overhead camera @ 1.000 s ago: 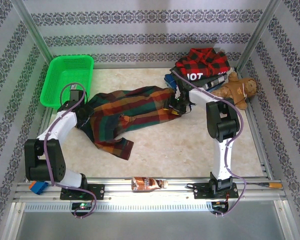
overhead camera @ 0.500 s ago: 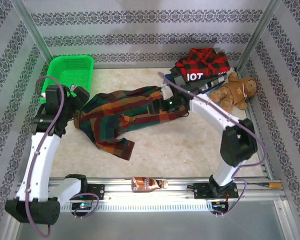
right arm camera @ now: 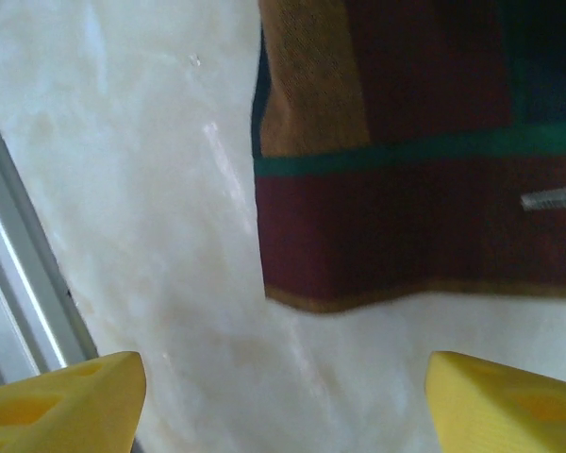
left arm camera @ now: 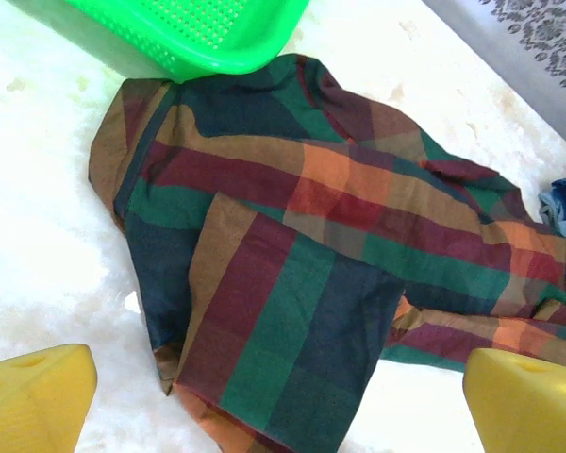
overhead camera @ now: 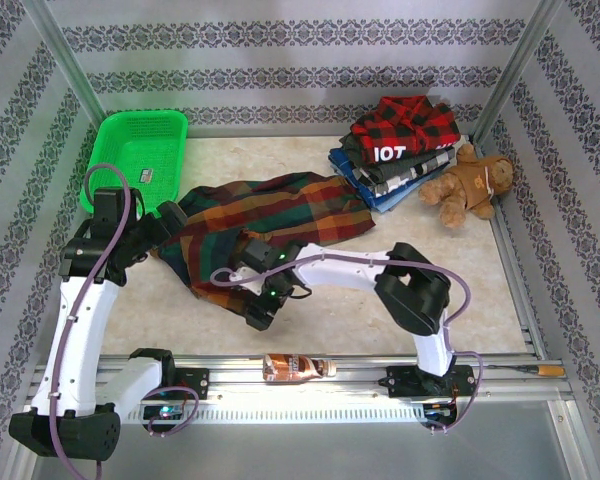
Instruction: Fold and stack the long sleeve shirts
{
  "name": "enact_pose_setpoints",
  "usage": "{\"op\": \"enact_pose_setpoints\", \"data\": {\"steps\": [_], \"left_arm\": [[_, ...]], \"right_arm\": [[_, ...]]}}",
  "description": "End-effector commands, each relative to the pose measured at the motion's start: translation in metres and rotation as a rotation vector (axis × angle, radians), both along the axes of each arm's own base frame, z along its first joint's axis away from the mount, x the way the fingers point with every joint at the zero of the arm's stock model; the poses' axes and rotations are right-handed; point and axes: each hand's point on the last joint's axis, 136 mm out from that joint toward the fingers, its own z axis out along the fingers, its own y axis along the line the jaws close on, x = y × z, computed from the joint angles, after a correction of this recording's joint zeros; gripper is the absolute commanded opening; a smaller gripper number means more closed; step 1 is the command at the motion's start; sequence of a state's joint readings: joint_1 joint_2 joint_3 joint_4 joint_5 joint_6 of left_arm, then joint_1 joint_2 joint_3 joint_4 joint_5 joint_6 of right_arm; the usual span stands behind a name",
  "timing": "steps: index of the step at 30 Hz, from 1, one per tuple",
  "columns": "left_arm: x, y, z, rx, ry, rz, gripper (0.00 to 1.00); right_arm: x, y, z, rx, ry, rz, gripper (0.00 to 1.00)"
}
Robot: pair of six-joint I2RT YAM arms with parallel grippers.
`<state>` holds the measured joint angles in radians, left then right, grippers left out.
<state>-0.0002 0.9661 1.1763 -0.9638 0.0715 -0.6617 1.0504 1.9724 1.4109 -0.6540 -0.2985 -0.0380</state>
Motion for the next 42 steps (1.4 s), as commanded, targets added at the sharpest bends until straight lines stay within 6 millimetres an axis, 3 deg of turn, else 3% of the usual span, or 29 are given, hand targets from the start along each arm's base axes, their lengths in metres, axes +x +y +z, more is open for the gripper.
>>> {"op": "enact_pose_setpoints", "data": {"steps": [1, 6, 9, 12, 15, 18, 25, 28, 31, 42], "left_arm": [[-0.014, 0.0, -0.018, 0.007, 0.1, -0.01, 1.0], [-0.022, 0.009, -0.033, -0.032, 0.136, 0.065, 1.0], [-0.023, 0.012, -0.037, -0.064, 0.129, 0.1, 1.0], [-0.024, 0.015, -0.042, -0.087, 0.126, 0.126, 1.0], [-0.025, 0.02, -0.043, -0.091, 0.11, 0.156, 1.0], [-0.027, 0.024, -0.042, -0.094, 0.091, 0.178, 1.0], [-0.03, 0.031, -0.045, -0.087, 0.07, 0.222, 1.0], [-0.031, 0.031, -0.048, -0.1, 0.057, 0.239, 1.0], [-0.03, 0.029, -0.056, -0.12, 0.063, 0.238, 1.0], [-0.025, 0.012, -0.083, -0.204, 0.052, 0.192, 0.99]], "right_arm": [[0.009, 0.015, 0.0, -0.012, -0.093, 0.048, 0.77], [0.022, 0.021, -0.027, -0.098, -0.161, 0.037, 0.67], [0.031, 0.023, -0.037, -0.132, -0.193, 0.024, 0.48], [0.037, 0.027, -0.036, -0.131, -0.222, 0.015, 0.28], [0.045, 0.031, -0.022, -0.116, -0.256, 0.0, 0.15], [0.048, 0.04, 0.013, -0.034, -0.261, -0.022, 0.04], [0.062, 0.058, 0.152, 0.309, -0.212, -0.138, 0.0], [0.072, 0.061, 0.192, 0.408, -0.192, -0.166, 0.0], [0.085, 0.066, 0.217, 0.47, -0.179, -0.191, 0.0], [0.157, 0.095, 0.275, 0.65, -0.197, -0.303, 0.0]]}}
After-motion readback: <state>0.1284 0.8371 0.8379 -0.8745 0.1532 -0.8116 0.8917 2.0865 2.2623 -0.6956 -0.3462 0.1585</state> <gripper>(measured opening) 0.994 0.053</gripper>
